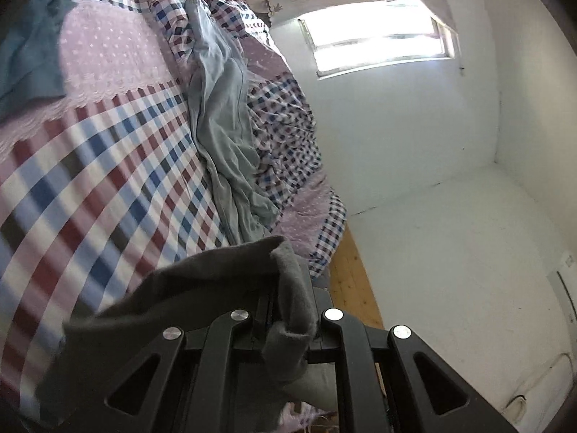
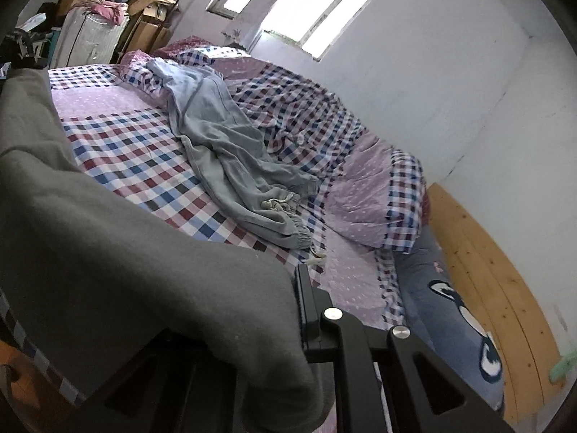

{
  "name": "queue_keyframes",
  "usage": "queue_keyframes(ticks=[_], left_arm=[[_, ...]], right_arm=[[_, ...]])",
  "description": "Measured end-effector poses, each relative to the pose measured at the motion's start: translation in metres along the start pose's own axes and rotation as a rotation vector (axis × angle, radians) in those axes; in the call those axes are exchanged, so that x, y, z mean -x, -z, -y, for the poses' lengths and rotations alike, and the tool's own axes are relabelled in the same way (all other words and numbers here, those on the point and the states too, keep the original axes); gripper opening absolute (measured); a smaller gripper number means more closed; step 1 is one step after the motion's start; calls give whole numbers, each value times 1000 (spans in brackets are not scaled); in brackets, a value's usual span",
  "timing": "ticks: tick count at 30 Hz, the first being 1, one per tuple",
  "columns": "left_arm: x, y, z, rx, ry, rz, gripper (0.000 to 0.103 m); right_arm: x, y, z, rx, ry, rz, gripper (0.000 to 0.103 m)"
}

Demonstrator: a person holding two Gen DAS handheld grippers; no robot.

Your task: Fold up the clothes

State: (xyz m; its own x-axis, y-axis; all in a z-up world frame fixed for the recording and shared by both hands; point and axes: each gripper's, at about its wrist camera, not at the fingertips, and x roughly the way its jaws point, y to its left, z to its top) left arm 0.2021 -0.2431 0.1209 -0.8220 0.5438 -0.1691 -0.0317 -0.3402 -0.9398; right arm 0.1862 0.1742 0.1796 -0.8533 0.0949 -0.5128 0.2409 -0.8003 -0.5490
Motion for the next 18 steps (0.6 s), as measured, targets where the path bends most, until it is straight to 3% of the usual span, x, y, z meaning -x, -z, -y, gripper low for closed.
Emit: queue_keyframes(ticks=[6,11,16,18], left_arm=[[-54,-32,1,-3,-64,14,10],[-104,-52,-20,2,-185,-5,10],[-141,-70,-58,54,-328,-39,11],[-139,-74,-63,57,-326,-17,20]], right_arm=[[-78,-22,13,-48,-92,-85,10],[-151,-20,15,-101,-176,-182,14],[-202,-4,17,-218,-205,-254,46],[-207,0,24,-281,-183,-244,63]])
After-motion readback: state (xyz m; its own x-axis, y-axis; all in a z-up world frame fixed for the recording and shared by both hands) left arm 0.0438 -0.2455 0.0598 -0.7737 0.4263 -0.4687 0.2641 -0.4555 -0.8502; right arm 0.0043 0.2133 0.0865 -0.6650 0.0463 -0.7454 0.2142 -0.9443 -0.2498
